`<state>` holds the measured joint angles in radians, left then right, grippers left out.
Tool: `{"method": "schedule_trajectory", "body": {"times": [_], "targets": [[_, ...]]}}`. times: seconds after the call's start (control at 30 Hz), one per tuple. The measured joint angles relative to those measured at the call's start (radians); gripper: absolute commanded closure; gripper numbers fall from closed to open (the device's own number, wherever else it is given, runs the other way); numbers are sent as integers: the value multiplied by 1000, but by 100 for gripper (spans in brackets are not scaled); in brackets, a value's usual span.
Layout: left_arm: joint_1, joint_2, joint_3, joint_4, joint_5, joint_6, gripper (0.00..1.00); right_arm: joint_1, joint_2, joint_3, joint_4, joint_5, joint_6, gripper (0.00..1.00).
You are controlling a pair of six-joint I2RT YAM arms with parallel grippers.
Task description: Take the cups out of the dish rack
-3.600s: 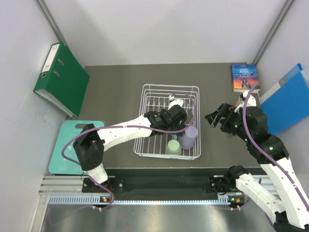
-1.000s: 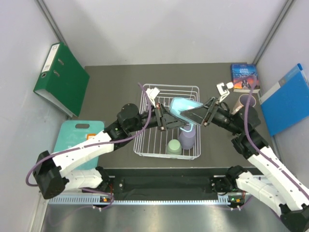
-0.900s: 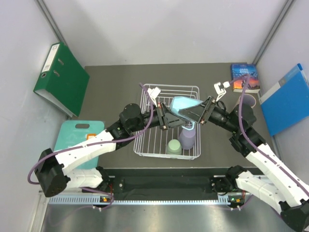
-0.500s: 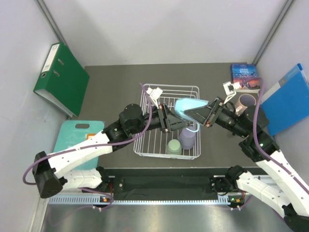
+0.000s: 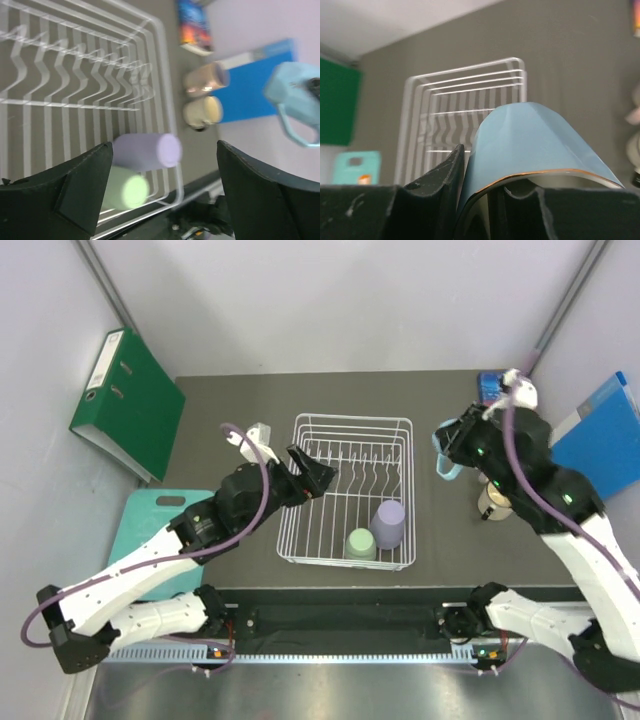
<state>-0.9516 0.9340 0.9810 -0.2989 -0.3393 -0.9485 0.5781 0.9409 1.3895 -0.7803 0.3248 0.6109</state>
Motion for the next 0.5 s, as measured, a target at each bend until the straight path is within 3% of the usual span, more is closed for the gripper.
{"method": "schedule_trajectory", "body": {"times": [0.2, 0.5], "targets": [[0, 143, 87, -231, -78, -33, 16, -122, 291, 51, -69, 77, -1, 100], [0, 121, 82, -351, -78, -67, 17, -395, 593, 74, -71, -39, 21, 100]]}}
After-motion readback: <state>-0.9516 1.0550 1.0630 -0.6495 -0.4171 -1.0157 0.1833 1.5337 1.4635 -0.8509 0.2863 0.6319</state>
